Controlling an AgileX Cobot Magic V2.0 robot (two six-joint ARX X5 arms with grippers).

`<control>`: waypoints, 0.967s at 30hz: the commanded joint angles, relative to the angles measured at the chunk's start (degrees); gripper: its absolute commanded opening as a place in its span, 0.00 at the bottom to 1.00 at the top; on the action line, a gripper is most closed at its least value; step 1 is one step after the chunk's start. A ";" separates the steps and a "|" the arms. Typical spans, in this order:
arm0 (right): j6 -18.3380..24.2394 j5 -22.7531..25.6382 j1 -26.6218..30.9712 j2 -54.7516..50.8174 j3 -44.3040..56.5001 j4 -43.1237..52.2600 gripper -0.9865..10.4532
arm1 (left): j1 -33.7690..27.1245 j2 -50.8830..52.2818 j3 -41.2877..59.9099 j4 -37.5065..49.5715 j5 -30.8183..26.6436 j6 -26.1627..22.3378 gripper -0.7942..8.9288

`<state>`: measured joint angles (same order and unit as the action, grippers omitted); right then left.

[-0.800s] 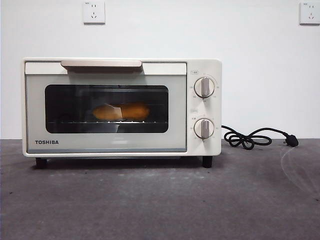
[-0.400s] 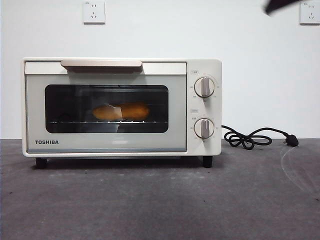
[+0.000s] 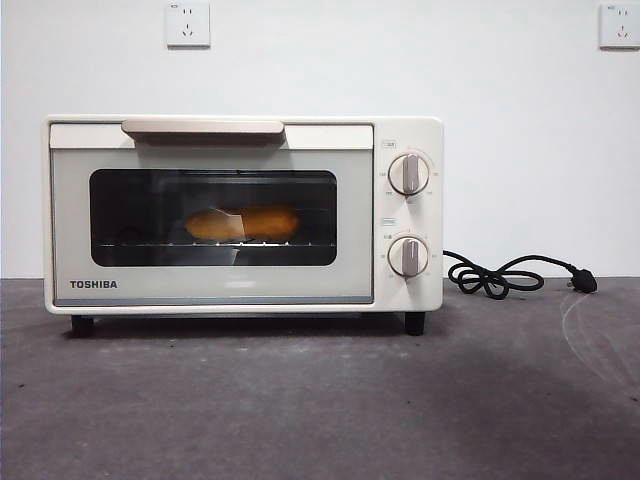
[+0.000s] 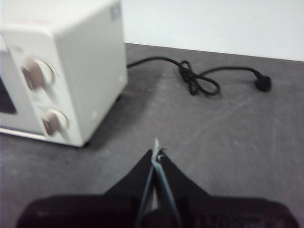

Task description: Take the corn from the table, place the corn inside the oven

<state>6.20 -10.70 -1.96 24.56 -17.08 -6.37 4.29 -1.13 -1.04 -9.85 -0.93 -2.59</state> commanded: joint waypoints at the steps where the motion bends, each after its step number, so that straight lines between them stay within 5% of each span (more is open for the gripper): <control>1: -1.64 2.03 0.90 -5.33 4.28 1.09 0.08 | -0.11 -0.02 0.46 0.42 -0.20 -0.68 0.08; 20: -1.95 4.90 1.31 -24.24 16.26 -1.92 0.08 | -0.11 -0.02 0.44 0.39 -0.20 -0.68 0.08; 29: -1.51 6.49 2.93 -24.11 16.26 -4.04 0.08 | -0.11 -0.17 0.44 0.39 -0.17 -0.68 0.08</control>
<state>4.95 -4.45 0.73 0.62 -1.37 -10.63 4.29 -1.28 -1.04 -9.82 -0.93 -2.57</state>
